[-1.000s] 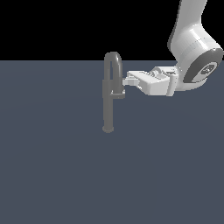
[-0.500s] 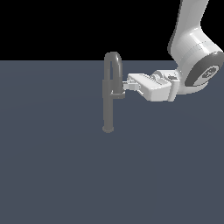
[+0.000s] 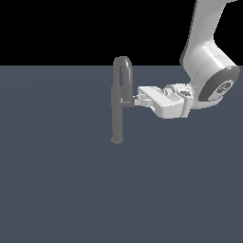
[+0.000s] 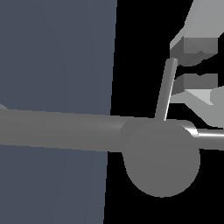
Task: Turn on the faucet by rotating a designated handle.
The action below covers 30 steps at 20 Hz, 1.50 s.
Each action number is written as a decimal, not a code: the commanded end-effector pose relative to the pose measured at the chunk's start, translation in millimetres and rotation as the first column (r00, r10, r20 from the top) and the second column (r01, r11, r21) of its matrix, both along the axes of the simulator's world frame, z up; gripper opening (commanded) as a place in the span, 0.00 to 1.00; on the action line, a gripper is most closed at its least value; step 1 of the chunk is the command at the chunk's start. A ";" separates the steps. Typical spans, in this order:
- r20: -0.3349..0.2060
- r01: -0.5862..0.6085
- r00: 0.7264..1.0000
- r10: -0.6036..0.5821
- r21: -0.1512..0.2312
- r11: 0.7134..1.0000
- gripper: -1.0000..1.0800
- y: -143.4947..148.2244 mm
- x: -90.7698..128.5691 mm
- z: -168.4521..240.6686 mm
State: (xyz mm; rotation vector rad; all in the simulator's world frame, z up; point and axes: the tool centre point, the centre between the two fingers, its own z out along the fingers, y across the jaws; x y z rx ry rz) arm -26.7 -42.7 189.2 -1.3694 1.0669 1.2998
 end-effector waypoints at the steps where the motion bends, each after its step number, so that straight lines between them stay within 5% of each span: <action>1: -0.027 0.010 1.000 -0.010 -0.006 1.000 0.00 -0.4 -0.5 -25.2; 7: -0.052 0.016 0.998 -0.016 -0.008 1.000 0.00 -0.4 -0.1 -55.0; 8: 0.012 0.000 1.000 0.000 0.002 1.000 0.00 -0.6 9.4 -13.0; 20: -0.049 0.015 0.999 -0.015 -0.008 1.000 0.00 3.3 22.1 -69.3; 21: -0.049 0.015 0.999 -0.015 -0.008 1.000 0.00 3.3 22.1 -69.3; 22: 0.005 -0.005 1.000 0.005 0.010 1.000 0.00 -4.6 23.3 -24.9; 30: -0.027 0.006 1.000 -0.006 0.000 1.000 0.00 2.7 38.5 -52.8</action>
